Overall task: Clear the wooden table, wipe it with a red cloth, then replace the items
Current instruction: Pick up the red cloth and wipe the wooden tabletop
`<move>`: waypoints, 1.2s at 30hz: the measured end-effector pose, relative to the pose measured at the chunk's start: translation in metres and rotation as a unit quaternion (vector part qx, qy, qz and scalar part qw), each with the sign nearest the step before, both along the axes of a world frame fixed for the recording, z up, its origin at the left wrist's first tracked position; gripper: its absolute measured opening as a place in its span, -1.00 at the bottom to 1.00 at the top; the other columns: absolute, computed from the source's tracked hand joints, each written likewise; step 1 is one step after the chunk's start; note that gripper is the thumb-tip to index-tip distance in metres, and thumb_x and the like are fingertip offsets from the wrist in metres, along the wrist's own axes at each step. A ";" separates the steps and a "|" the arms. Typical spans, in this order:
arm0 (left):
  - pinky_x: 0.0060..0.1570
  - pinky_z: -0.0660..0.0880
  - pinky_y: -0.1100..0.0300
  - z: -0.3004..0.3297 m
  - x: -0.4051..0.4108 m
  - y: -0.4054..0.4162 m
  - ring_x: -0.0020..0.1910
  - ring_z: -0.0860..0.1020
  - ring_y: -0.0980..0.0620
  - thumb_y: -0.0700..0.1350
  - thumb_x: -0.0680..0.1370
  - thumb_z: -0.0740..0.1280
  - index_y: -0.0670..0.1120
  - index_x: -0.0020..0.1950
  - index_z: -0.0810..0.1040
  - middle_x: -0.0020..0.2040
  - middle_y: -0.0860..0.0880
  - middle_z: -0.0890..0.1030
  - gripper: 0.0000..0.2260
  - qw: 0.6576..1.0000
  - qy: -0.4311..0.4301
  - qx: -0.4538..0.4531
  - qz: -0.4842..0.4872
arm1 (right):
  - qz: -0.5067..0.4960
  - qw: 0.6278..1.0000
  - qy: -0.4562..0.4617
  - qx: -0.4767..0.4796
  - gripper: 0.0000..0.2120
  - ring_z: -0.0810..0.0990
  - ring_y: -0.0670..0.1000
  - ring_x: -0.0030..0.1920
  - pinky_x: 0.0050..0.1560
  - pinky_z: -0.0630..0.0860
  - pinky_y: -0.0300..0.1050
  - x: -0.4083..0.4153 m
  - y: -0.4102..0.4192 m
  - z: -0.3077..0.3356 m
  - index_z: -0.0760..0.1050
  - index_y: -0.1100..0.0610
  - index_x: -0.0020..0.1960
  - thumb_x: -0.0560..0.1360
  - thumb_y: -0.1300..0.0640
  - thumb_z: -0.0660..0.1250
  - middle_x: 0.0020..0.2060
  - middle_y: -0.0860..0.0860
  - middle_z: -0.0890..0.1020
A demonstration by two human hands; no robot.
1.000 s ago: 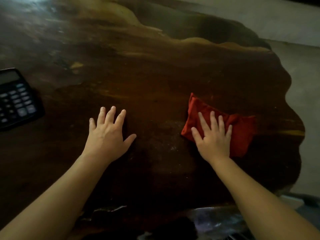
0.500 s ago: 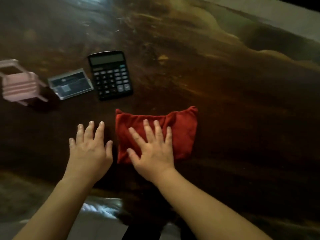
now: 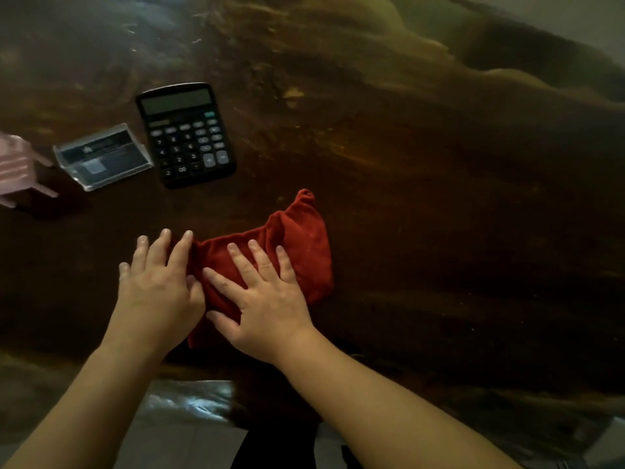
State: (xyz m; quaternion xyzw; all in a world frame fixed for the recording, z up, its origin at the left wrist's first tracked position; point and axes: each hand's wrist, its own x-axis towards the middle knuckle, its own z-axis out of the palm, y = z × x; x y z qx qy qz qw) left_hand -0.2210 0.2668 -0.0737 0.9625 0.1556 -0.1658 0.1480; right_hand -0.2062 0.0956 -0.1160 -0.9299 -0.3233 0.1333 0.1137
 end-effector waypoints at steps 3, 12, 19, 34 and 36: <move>0.48 0.00 -0.28 0.001 0.010 -0.024 0.60 -0.04 -0.19 0.01 0.57 0.27 0.04 0.63 0.08 0.63 -0.16 0.11 -0.34 0.999 0.002 -0.003 -0.037 | -0.026 1.000 -0.007 0.008 -0.39 -0.07 0.17 0.62 0.51 -0.21 0.33 0.001 -0.033 -0.002 0.11 -0.24 0.59 0.57 -0.35 0.05 0.64 0.06 0.10; 0.48 0.03 -0.29 -0.001 0.040 -0.147 0.60 -0.02 -0.18 0.26 0.55 0.21 0.05 0.62 0.11 0.62 -0.15 0.14 -0.30 0.989 -0.012 -0.011 -0.146 | -0.185 0.982 -0.025 -0.011 -0.41 -0.02 0.13 0.62 0.53 -0.24 0.26 -0.001 -0.210 -0.007 0.08 -0.32 0.58 0.58 -0.40 0.03 0.63 0.02 0.16; 0.50 0.00 -0.29 0.000 0.053 -0.257 0.61 -0.09 -0.18 0.27 0.56 0.19 0.05 0.63 0.05 0.64 -0.12 0.06 -0.28 0.968 -0.010 -0.026 -0.248 | -0.335 0.940 -0.018 -0.058 -0.39 -0.01 0.10 0.62 0.54 -0.21 0.20 -0.025 -0.386 -0.003 0.05 -0.33 0.58 0.57 -0.46 -0.03 0.63 -0.01 0.13; 0.50 -0.02 -0.30 -0.010 0.038 -0.325 0.61 -0.12 -0.18 0.30 0.56 0.13 0.08 0.63 0.00 0.65 -0.10 0.02 -0.29 0.948 -0.024 -0.022 -0.316 | -0.454 0.886 0.002 -0.091 -0.39 -0.14 0.15 0.62 0.50 -0.27 0.30 -0.092 -0.486 -0.008 -0.12 -0.31 0.58 0.60 -0.44 -0.12 0.65 0.07 0.00; 0.50 0.00 -0.31 -0.010 0.033 -0.303 0.61 -0.11 -0.19 0.29 0.56 0.15 0.06 0.63 0.02 0.64 -0.11 0.04 -0.29 0.955 -0.029 -0.020 -0.295 | -0.441 0.893 0.005 -0.091 -0.38 -0.15 0.16 0.62 0.51 -0.25 0.33 -0.094 -0.472 -0.005 -0.13 -0.30 0.59 0.59 -0.44 -0.13 0.65 0.07 -0.01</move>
